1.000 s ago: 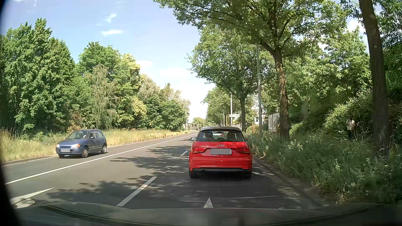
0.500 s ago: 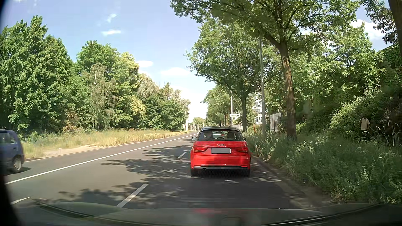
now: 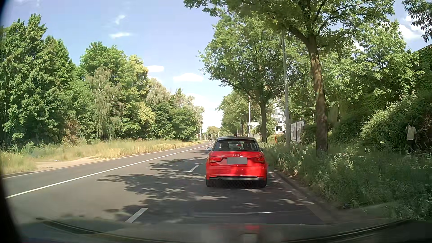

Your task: Follow the waypoints while adhering to traffic rules and regulations

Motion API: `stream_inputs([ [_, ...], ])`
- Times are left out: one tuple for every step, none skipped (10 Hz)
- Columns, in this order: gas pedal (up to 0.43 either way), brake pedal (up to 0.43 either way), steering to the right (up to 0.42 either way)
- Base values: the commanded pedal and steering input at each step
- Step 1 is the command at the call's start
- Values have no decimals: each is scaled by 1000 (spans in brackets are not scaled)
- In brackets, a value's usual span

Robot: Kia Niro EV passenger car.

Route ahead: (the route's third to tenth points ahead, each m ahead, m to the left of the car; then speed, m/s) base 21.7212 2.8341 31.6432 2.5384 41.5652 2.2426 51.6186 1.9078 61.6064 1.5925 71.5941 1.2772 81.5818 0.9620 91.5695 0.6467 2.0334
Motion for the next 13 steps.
stream_inputs([
  [39, 37, 1],
  [39, 30, 1],
  [39, 30, 1],
  [39, 30, 0],
  [39, 30, -2],
  [39, 30, -3],
  [39, 30, -3],
  [39, 30, -3],
  [39, 30, -3],
  [39, 30, -3],
  [39, 30, -3],
  [39, 30, -3],
  [39, 30, -3],
])
